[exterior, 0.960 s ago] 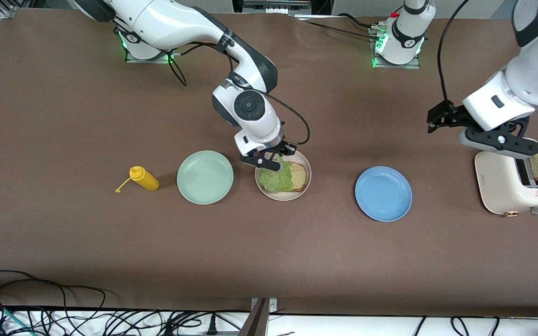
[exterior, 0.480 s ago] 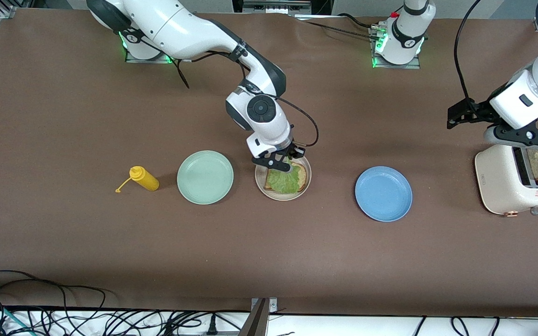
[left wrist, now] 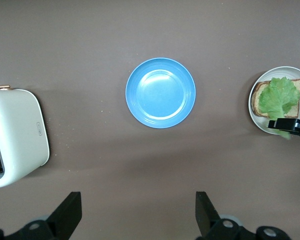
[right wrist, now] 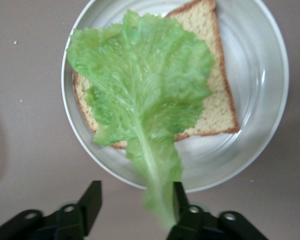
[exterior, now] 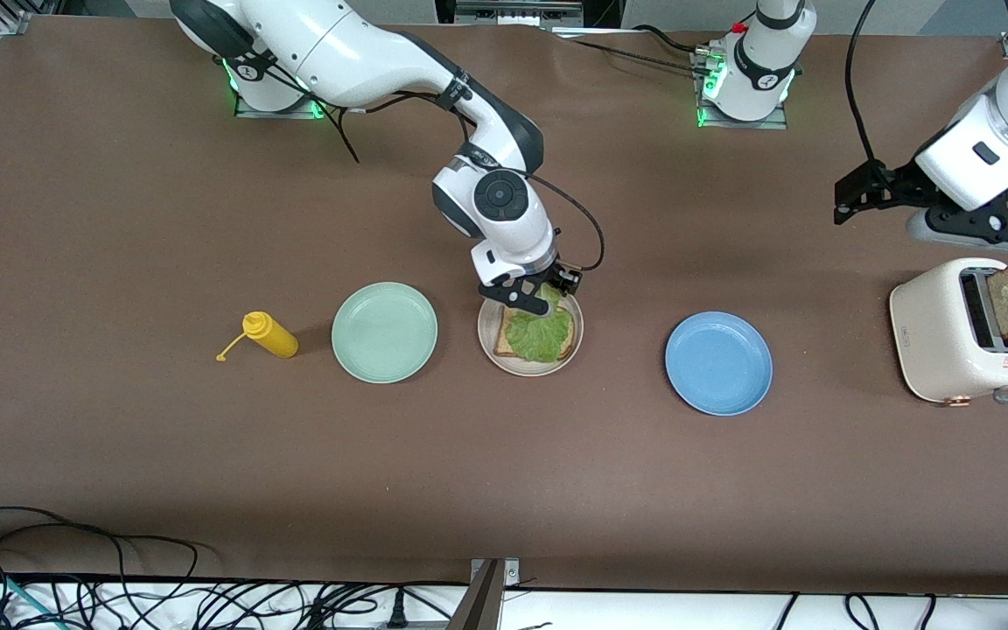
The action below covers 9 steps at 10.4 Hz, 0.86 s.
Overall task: Make sandwich on beige plate with both arms
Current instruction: 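Lower the lettuce onto the bread and open the right gripper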
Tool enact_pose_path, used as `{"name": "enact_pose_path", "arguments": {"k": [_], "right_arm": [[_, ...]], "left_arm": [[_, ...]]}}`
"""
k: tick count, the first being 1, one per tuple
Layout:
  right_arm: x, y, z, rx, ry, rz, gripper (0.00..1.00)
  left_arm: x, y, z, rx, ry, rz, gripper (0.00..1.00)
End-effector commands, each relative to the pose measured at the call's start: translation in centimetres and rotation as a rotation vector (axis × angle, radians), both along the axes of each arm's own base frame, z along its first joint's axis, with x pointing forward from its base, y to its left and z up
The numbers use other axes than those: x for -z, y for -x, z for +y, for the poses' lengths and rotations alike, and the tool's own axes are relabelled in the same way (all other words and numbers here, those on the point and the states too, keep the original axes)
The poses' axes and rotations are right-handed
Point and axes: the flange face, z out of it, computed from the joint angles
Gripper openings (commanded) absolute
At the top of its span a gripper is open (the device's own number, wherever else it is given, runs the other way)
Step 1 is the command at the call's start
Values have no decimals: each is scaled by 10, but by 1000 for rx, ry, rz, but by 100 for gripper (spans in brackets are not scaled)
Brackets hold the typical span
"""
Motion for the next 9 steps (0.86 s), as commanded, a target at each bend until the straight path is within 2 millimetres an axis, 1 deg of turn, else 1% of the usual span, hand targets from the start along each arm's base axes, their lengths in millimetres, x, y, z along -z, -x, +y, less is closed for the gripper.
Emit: {"name": "enact_pose_path", "arguments": {"k": [1,2,3,4,5,6,7,8,9], "right_arm": [[-14,-6,1,9,26,-35,91],[-31,-17,-15,6,81,-24,96],[-48,-34,-34,26,97,-19,100],[-69,-49,-51,53,87,-29,100],[-82,-59,-69,52,116,-15,100],[-98,-76,-98,36,140,1,100],[-117,-85,-121,23,165,17,100],[-132,-93,-144,6,195,35,100],[-149,-99,-167,-42,213,49,100]], "left_arm": [[-4,7,-2,1,-31,-7,100],[-4,-1,-4,1,-29,-11,100],[-4,-1,-4,-1,-31,-11,100],[-4,-1,-1,-5,-29,-8,100],[-3,-1,1,-9,-30,-7,100],[-4,-1,1,-9,-29,-8,100],[-4,-1,-4,-4,-29,-8,100],[-4,-1,-4,-1,-31,-8,100],[-4,-1,-5,-1,-29,-8,100]]}}
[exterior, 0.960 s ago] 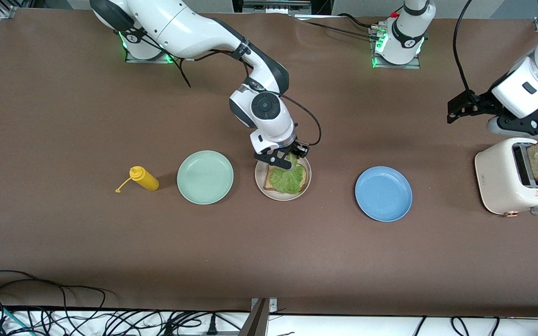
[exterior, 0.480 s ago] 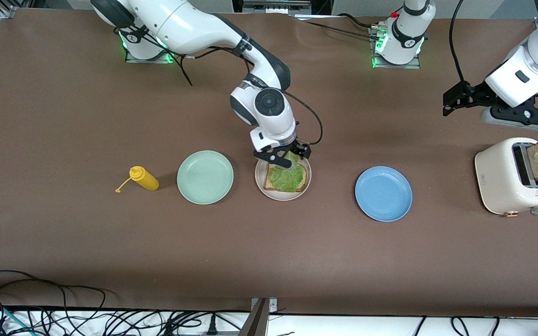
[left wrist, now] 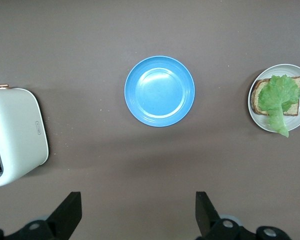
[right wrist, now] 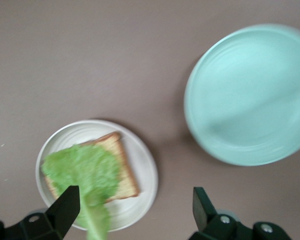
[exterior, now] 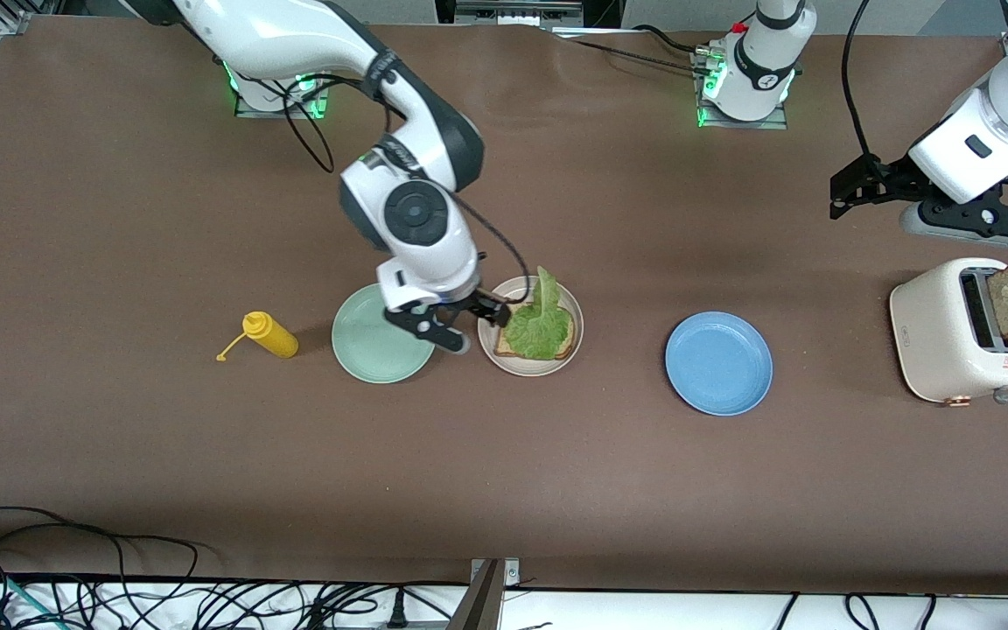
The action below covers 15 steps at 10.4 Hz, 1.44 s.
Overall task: Make sandwich on beige plate with both arms
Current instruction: 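Move the right gripper back toward the yellow squeeze bottle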
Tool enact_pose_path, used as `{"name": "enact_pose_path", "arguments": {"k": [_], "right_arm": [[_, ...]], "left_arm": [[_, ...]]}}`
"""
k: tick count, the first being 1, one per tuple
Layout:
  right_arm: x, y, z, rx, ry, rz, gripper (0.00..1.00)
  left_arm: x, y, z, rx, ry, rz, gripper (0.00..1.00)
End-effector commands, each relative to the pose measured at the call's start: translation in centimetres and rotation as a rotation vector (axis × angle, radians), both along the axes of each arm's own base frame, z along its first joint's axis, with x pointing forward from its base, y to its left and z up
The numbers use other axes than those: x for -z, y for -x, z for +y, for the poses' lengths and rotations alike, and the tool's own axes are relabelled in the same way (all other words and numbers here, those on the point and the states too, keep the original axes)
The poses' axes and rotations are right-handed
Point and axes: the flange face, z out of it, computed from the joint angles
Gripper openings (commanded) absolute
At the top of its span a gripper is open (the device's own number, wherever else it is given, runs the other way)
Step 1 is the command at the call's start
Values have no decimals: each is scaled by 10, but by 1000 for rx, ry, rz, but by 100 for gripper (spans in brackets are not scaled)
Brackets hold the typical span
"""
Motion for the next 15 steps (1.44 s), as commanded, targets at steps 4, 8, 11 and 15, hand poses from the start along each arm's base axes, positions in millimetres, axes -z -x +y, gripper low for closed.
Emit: {"name": "enact_pose_path", "arguments": {"k": [4,8,11,15], "right_arm": [[-57,-10,-79,-134,20,43,100],[-84,0,-154,-354,-12,125,100],[-90,23,-197,-548,-6,183,100],[-100,40,-261,-783,-18,188,100]], "left_arm": [[-5,-1,-4,-2,-29,-11,100],[-5,-1,-2,-7,-28,-10,100],[-5,-1,-2,-7,-28,-10,100],[-5,-1,-2,-7,-28,-10,100]]}}
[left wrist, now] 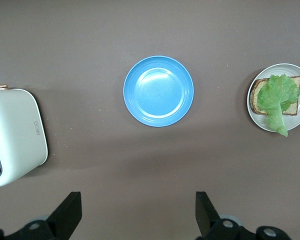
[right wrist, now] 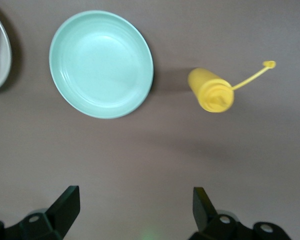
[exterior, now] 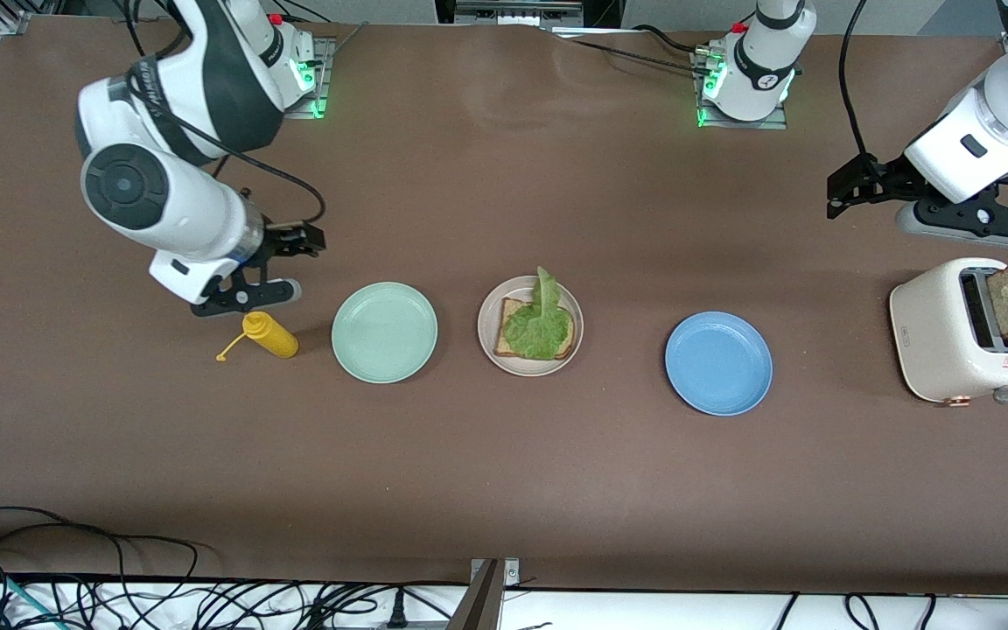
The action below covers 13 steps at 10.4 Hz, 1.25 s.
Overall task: Make sandwich on beige plate with both arms
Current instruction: 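Move the right gripper back toward the yellow squeeze bottle, then lower the right gripper and grasp the yellow squeeze bottle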
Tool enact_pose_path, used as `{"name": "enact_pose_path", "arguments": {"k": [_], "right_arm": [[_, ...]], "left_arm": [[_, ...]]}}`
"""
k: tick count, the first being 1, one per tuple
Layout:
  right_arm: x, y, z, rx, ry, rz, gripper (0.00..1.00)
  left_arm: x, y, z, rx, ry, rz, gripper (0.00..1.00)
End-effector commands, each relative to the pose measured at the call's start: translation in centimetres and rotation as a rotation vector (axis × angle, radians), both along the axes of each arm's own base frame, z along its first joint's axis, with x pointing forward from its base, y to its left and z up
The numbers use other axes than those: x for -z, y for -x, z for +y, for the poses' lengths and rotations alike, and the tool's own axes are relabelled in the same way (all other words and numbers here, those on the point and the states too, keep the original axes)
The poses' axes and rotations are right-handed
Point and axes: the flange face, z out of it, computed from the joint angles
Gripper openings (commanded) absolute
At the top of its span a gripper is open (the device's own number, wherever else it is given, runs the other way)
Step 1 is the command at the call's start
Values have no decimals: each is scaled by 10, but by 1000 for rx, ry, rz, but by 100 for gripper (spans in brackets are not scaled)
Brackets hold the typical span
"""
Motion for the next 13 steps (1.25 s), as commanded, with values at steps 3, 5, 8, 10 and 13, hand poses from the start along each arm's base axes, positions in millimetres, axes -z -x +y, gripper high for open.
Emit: {"name": "enact_pose_path", "arguments": {"k": [3,5,8,10,13], "right_arm": [[3,9,-72,-348,-87,-34,100],[20,11,-102,-483,-119,-82,100],[55,9,-145,-601,-142,-151,100],[92,17,-179,-603,-289,-214,100],[132,18,-228,-649,-481,-294,100]], "left_arm": [[-5,-1,-1,-7,-29,-11,100],[-5,-1,-1,-7,-27,-11,100],[-5,-1,-1,-8,-27,-11,100],[-5,-1,-1,-7,-27,-11,100],[-5,-1,-1,-7,-27,-11,100]]}}
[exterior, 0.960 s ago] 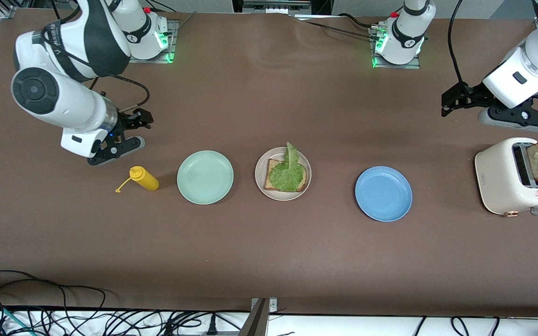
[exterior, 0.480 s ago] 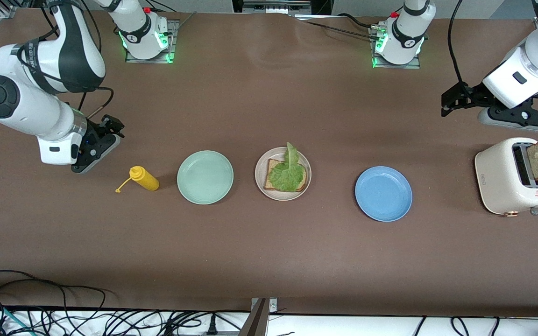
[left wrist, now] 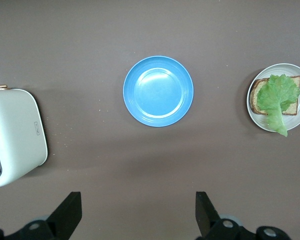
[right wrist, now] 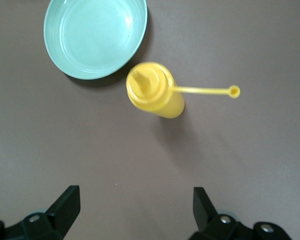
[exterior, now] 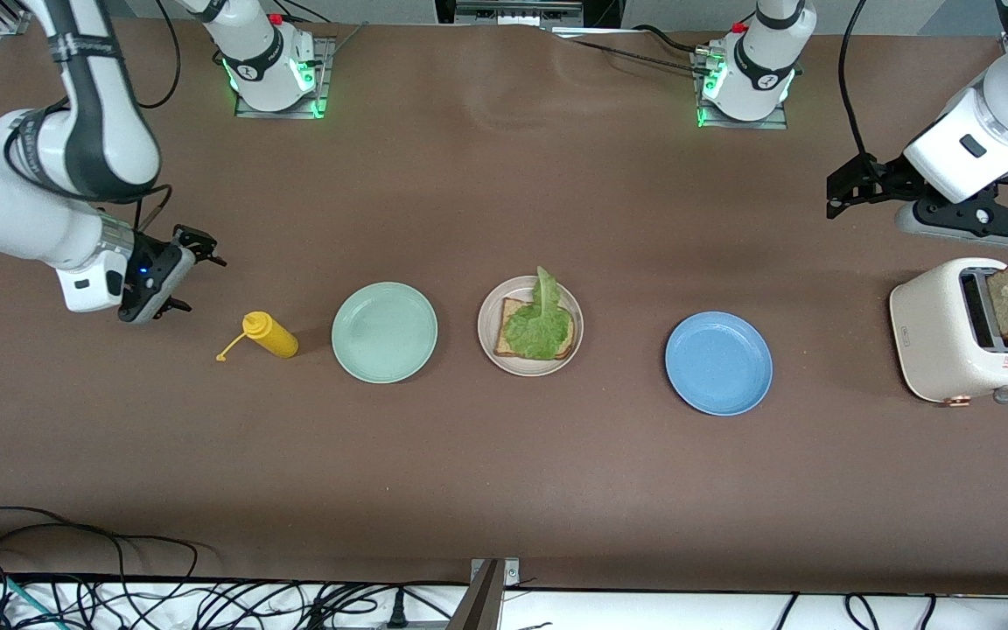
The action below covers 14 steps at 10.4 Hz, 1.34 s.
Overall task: Make sandwich on beige plate with both arms
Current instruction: 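Lower the right gripper and grasp the yellow squeeze bottle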
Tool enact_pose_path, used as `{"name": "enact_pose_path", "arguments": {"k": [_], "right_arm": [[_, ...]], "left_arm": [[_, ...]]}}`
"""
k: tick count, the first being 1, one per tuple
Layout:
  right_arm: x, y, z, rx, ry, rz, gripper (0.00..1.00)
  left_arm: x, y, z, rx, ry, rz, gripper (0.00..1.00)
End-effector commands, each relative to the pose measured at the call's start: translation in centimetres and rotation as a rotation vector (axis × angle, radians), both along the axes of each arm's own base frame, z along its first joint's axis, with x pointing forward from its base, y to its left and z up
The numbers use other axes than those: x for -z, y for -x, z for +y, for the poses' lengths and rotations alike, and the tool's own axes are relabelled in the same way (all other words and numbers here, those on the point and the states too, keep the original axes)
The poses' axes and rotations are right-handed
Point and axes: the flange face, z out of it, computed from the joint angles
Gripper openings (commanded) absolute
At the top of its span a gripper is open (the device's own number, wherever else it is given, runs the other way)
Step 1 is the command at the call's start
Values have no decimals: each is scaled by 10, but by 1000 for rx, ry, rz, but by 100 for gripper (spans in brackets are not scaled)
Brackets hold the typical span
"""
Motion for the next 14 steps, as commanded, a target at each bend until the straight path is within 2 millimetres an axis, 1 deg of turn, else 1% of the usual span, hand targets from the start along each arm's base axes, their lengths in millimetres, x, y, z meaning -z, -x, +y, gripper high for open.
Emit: {"name": "enact_pose_path", "arguments": {"k": [1,2,4,6,7,9,12,14], "right_arm": [[20,2,-22,-35,-89,-38,100],[32,2,-30,-36,-97,-33,100],[69,-2,-31,-49,-153,-58,100],[92,-2,-31,-14,-192,-56,100],[105,-3,-32,-9,-184,-67,100],[125,-11,-28,-29,-199,-113,100],[129,-20,-14,-56,-196,-133,100],[128,-26,4,-98,-202,-187,100]], "left_arm": [[-5,-1,-1,-8,-27,-11,100],[-5,-1,-1,-8,-27,-11,100],[-6,-1,-1,-8,-27,-12,100],[-6,-1,-1,-8,-29,-12,100],[-5,-2,1,-9,-29,-11,100],[-6,-2,3,-9,-27,-12,100],[-6,-2,4,-12,-27,-12,100],[-6,-2,4,-12,-27,-12,100]]}}
